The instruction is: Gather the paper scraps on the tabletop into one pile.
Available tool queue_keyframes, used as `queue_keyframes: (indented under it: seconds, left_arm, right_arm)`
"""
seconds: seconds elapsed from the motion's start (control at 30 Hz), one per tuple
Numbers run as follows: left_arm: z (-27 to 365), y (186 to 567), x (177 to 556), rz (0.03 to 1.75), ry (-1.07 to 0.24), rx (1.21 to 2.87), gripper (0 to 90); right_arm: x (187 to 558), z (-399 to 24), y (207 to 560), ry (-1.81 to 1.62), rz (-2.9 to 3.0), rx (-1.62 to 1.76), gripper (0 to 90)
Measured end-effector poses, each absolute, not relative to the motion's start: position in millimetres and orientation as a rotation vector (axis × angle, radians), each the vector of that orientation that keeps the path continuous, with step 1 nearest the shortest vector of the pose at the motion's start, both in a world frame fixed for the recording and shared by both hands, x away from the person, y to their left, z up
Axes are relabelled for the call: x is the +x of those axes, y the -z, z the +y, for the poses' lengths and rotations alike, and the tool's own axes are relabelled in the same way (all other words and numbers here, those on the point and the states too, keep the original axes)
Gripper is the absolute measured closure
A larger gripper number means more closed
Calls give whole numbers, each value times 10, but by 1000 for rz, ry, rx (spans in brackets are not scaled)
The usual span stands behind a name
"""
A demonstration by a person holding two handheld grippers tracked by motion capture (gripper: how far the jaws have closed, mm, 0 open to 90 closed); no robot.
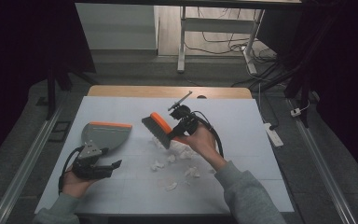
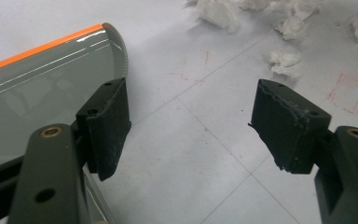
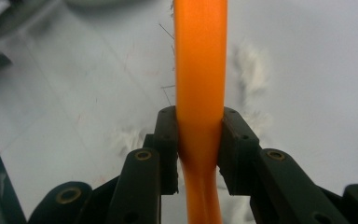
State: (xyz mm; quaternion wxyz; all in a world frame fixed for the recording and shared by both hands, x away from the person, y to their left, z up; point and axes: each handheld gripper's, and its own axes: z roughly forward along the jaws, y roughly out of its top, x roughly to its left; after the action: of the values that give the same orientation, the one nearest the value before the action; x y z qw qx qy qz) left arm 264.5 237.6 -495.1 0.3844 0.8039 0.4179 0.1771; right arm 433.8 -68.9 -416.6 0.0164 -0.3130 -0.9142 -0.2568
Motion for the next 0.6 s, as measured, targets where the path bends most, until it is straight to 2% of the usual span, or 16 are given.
queue_keyframes:
  seconds: [0.17, 0.37, 0.6]
  left_arm:
    - [2381, 4949, 2644, 1063, -452, 2041, 289]
    - [2383, 4949, 2643, 1063, -449, 2041, 289]
    - [2385, 4952, 2647, 1064, -448, 2041, 289]
  right_arm:
    - [4516, -734, 4033, 869, -2848, -1024, 709]
    - [4677, -704, 4102, 896, -2840, -1059, 708]
    - [4574, -516, 4256, 864, -2732, -977, 709]
